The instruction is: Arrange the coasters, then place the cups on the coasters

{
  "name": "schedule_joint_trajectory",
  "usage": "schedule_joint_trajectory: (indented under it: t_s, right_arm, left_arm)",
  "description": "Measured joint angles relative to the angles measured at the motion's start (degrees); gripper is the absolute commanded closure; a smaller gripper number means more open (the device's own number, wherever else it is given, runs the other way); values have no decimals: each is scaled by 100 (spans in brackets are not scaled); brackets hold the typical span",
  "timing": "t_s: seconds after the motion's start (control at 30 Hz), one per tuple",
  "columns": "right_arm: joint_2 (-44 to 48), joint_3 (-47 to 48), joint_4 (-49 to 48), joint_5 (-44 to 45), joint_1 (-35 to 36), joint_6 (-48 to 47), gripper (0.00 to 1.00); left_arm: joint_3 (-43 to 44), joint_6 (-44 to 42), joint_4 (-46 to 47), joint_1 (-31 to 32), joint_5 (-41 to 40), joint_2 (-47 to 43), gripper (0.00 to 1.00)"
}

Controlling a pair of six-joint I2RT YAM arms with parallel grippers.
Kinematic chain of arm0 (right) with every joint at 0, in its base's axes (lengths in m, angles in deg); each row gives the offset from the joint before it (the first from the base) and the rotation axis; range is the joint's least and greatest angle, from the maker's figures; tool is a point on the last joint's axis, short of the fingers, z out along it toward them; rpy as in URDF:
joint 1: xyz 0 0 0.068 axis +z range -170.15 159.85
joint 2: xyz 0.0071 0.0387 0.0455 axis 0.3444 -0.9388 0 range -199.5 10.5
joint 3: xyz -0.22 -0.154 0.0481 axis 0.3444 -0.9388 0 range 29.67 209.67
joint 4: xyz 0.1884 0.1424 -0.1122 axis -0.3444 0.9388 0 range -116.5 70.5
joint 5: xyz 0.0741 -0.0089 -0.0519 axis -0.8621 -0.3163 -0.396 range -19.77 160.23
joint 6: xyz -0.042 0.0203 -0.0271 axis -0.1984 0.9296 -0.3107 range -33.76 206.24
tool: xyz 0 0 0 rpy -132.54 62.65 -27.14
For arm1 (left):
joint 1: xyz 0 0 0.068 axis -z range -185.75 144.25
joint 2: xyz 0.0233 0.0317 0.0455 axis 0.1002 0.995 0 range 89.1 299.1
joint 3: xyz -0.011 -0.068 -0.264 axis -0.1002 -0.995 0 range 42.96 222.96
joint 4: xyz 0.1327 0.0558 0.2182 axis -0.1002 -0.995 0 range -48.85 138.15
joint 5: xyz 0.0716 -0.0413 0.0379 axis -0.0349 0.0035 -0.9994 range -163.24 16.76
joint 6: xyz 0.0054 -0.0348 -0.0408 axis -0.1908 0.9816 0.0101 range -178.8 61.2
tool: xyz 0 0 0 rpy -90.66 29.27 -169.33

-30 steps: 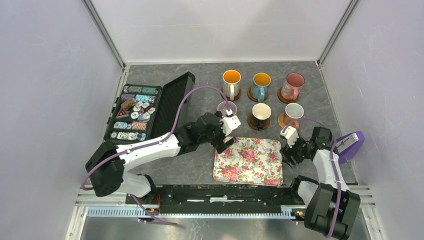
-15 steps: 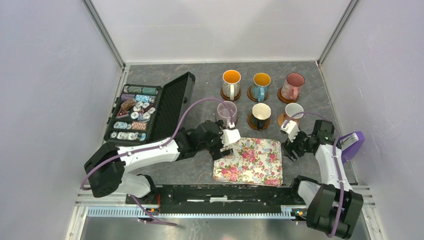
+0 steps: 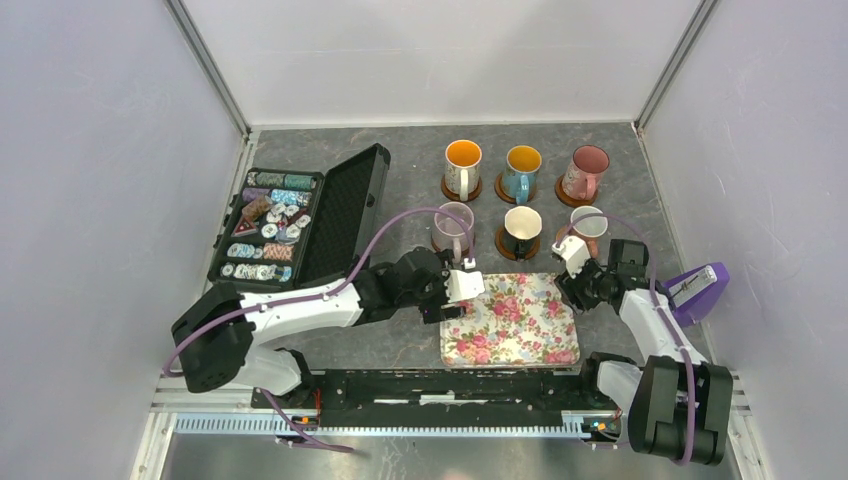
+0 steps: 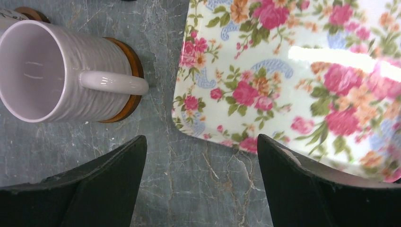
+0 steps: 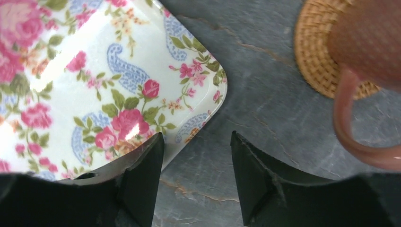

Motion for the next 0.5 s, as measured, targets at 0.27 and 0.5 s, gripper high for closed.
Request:
schedule_joint_trajectory:
  t_s: [0.27,0.5]
  right_arm:
    - [-221,0,-643,726,-2,496,49]
    - [-131,2,-538,968,-240,413,52]
  left_arm:
    - [0,-164,98,11,-101,280,10]
    - [2,-170,162,11,-212,363,8]
